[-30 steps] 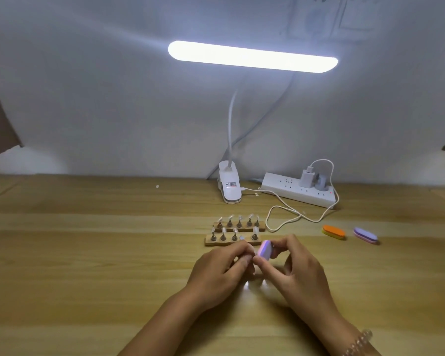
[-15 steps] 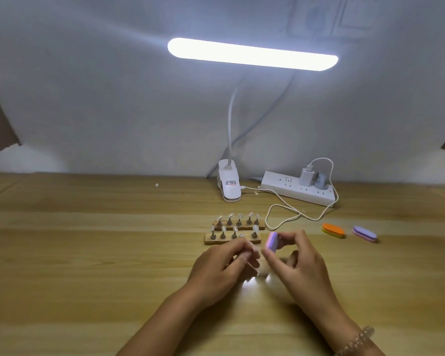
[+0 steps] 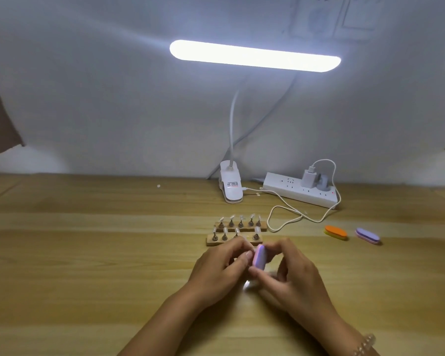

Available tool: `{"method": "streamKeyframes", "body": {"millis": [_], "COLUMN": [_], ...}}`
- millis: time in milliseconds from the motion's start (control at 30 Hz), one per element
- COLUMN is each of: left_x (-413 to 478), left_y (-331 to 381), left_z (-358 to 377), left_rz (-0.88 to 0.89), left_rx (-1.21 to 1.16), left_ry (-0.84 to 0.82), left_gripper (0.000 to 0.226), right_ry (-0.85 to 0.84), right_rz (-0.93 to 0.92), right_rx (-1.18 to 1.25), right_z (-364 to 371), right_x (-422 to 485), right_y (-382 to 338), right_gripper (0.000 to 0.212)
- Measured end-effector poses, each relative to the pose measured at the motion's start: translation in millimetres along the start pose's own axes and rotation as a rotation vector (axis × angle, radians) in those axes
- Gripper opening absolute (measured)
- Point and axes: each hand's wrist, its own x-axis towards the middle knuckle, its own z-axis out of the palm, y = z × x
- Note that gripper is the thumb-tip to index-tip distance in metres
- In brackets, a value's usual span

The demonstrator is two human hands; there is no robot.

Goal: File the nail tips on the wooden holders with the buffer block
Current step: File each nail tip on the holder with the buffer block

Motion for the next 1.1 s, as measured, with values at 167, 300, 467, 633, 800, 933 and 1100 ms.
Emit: {"method": "streamKeyframes", "body": {"millis": [167,300,467,633,800,933,1100], "left_x": [-0.8,-1.1,-0.1,-0.2,-0.1,-0.4,-1.2], "left_y": [-3.5,-2.8,-4.5,-4.1,-3.6,-3.8,-1.5], "left_z": [-0.2,1.3,2.8,2.0,1.4,1.6,3.8], "left_rz": [-0.011,-0.028,-0.006,0.018,0.009,0.016,-0.039], "left_rx": [-0.01,-0.077,-0.04,0.025,0.058,0.06,-0.099], "left_ry": [0.008,0.01,0.018,0.014,0.008,0.011,0.004], "left_gripper": [0.015,0.014,0.014,0.016,0.02,0.018,0.017], "right_ry": [-0.007,0.091,-0.019,-0.017,0.019,-0.097,0.163], "right_rz": [-0.027,0.071,-0.007,0.006,0.064,-0.016,0.158], "right_rx": [-0.069,0.071,-0.006,-0.062,0.036,-0.037,0.095], "right_z": [1.8,-2.6,0.4,0.2,-3.1,1.9,-5.1], "right_x": [-2.8,0.2,-2.8,-2.4,2.0,-4.7,2.8], "right_y": [3.3,3.5,-2.6,1.6,2.1,-2.1,7.2], "right_gripper": [0.036,0.037,0.04,0.037,0.039,0.043,0.034]}}
